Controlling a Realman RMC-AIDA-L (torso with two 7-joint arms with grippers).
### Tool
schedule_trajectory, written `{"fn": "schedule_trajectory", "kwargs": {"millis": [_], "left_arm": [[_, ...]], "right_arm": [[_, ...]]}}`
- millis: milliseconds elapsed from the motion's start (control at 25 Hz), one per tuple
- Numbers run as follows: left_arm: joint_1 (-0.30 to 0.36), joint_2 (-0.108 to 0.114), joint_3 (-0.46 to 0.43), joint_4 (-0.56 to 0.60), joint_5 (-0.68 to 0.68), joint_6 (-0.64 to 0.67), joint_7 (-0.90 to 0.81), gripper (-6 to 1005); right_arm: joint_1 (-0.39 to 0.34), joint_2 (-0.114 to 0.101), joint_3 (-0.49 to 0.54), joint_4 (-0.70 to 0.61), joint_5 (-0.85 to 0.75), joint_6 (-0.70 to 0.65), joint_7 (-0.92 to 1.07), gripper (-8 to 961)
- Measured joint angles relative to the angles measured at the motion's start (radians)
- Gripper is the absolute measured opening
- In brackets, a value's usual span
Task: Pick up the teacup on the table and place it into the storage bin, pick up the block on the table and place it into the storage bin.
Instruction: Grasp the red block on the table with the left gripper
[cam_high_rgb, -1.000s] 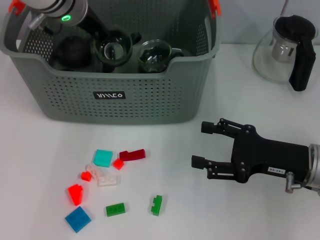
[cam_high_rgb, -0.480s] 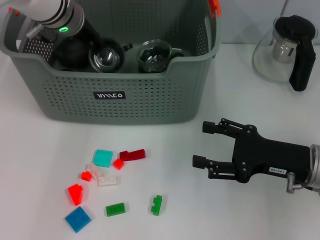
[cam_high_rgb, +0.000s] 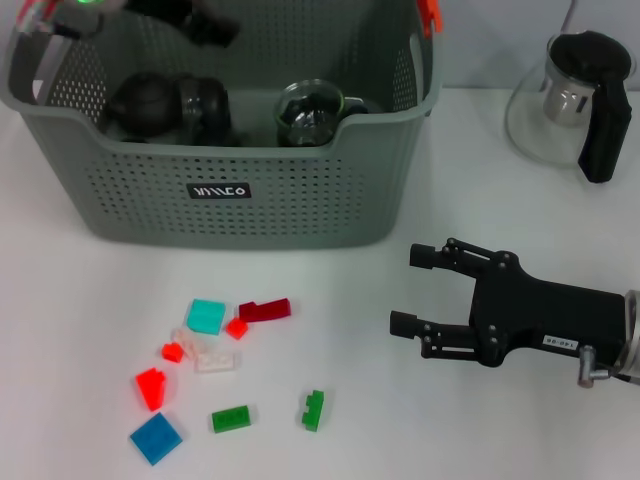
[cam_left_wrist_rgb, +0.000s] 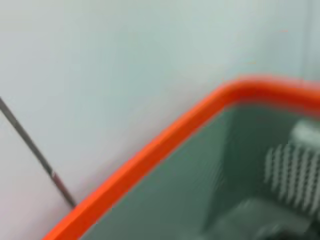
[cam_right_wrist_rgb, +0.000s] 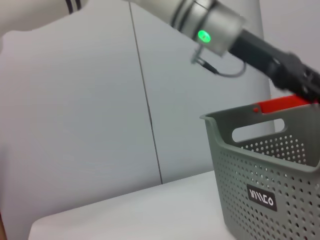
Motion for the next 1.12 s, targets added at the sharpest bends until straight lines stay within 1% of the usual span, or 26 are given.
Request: {"fn": "schedule_trajectory", "kwargs": {"millis": [80, 120, 200, 240, 280, 320, 360, 400, 440, 480, 520, 560, 600, 640, 760, 840, 1000, 1040, 1120], "left_arm": [[0.020, 0.007, -0.114, 0.060, -0.142, 0.103, 0.042, 513], [0.028, 0.013, -0.161, 0.068, -0.205, 0.137, 0.052, 552], [0.053, 0.040, -0.291, 0.053, -0.395, 0.232, 0.081, 604], [0.066, 0.062, -0.342, 0.018, -0.508, 0.292, 0.101, 630], [0.082, 0.089, -0.390, -0.043, -0.621, 0.360, 0.127, 656], [0.097, 0.113, -0.418, -0.103, -0.712, 0.422, 0.155, 682], [0.115, 0.148, -0.439, -0.201, -0.798, 0.492, 0.189, 708], [0.126, 0.169, -0.451, -0.263, -0.852, 0.537, 0.214, 734], [0.126, 0.169, -0.451, -0.263, -0.852, 0.537, 0.214, 760], [0.177, 0.234, -0.465, -0.476, -0.968, 0.671, 0.330, 786], [0.184, 0.241, -0.467, -0.501, -0.980, 0.689, 0.350, 788], [0.205, 0.248, -0.469, -0.540, -0.993, 0.727, 0.399, 790], [0.237, 0.250, -0.469, -0.573, -1.000, 0.766, 0.457, 793], [0.260, 0.244, -0.465, -0.581, -1.000, 0.791, 0.498, 795], [0.363, 0.201, -0.426, -0.544, -0.966, 0.826, 0.638, 796], [0.411, 0.181, -0.404, -0.530, -0.913, 0.815, 0.708, 795], [0.473, 0.148, -0.398, -0.532, -0.774, 0.774, 0.828, 796], [0.490, 0.134, -0.399, -0.530, -0.738, 0.759, 0.867, 796], [0.509, 0.118, -0.399, -0.527, -0.710, 0.732, 0.898, 797]], "right_arm": [[0.000, 0.000, 0.000, -0.001, 0.000, 0.000, 0.000, 910], [0.000, 0.000, 0.000, -0.001, 0.000, 0.000, 0.000, 910], [0.000, 0.000, 0.000, 0.000, 0.000, -0.001, 0.000, 909], [0.000, 0.000, 0.001, 0.001, 0.000, -0.001, 0.000, 909], [0.000, 0.000, 0.000, 0.002, 0.000, -0.001, 0.000, 909], [0.000, 0.000, 0.001, 0.003, 0.000, -0.002, 0.000, 909], [0.000, 0.000, 0.001, 0.003, 0.000, -0.003, 0.000, 909], [0.000, 0.000, 0.000, 0.003, 0.000, -0.003, 0.000, 909], [0.000, 0.000, 0.001, 0.003, 0.000, -0.004, 0.000, 909], [0.000, 0.000, 0.001, 0.003, -0.001, -0.005, 0.000, 909], [0.000, 0.000, 0.001, 0.004, -0.002, -0.005, 0.000, 909], [0.000, 0.000, 0.001, 0.004, -0.002, -0.005, 0.000, 909], [-0.001, 0.001, 0.000, 0.004, -0.002, -0.005, 0.000, 909], [-0.001, 0.001, 0.001, 0.004, -0.002, -0.006, 0.000, 909], [-0.002, 0.003, 0.001, 0.003, -0.002, -0.006, 0.000, 909], [-0.001, 0.004, 0.000, 0.003, -0.002, -0.007, 0.000, 909], [0.000, 0.004, -0.001, 0.005, -0.006, -0.007, 0.000, 910], [0.000, 0.004, 0.000, 0.005, -0.006, -0.007, 0.000, 910], [0.000, 0.004, 0.000, 0.006, -0.006, -0.007, 0.000, 910]]}}
